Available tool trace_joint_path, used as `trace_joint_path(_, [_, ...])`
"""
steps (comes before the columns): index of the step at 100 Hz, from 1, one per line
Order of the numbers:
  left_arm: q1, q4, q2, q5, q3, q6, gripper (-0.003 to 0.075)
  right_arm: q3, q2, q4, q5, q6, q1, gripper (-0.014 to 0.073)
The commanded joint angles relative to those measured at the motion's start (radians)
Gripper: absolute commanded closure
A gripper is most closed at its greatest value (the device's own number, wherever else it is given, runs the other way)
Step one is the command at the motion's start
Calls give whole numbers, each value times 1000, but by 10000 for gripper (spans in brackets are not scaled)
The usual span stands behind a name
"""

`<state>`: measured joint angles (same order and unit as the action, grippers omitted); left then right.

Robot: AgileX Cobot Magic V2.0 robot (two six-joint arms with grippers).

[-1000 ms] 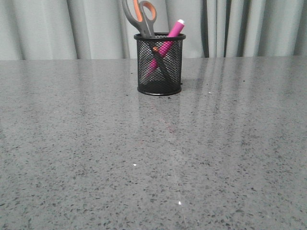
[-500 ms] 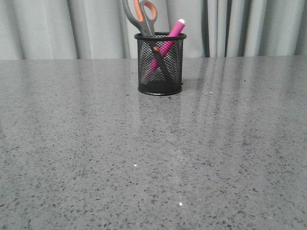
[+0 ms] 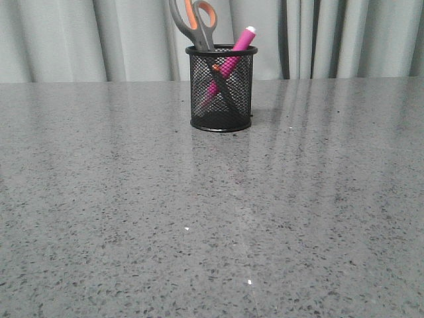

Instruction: Put pen and scissors into bin

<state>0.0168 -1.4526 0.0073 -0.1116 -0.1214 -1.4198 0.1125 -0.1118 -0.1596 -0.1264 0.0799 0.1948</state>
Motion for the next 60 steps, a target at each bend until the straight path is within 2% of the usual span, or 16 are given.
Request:
trace_joint_path(1, [-8,-18,11,0,-26,9,739,25,-7,5,-74,-7,-4,670])
trace_joint_path(19, [-8,-13,11,0,-24,9,739,25,-7,5,-74,-7,-4,670])
trace_joint_path(24, [-8,40,11,0,-24,18,739,25,-7,5,-74,-7,-4,670])
trace_joint_path(28, [-8,106,11,4,-24,81,739,25,-7,5,-74,-7,-4,670])
trace_joint_path(31, [-8,176,11,17,-24,163,739,25,-7,5,-74,-7,-4,670])
trace_joint_path(36, [-8,363,11,36,-24,401,739,25,-7,5,-74,-7,-4,670])
trace_joint_path(48, [-8,982,11,67,-24,962,739,25,-7,5,-74,-7,-4,670])
trace_joint_path(50, [-8,1049,11,67,-24,1051,739,25,-7,5,-74,-7,-4,670])
trace_joint_path(55, [-8,1269,11,67,-22,1222,739,25,-7,5,-74,-7,-4,670])
trace_joint_path(60, [-8,1373,11,70,-14,1321,739,25,-7,5,-74,-7,-4,670])
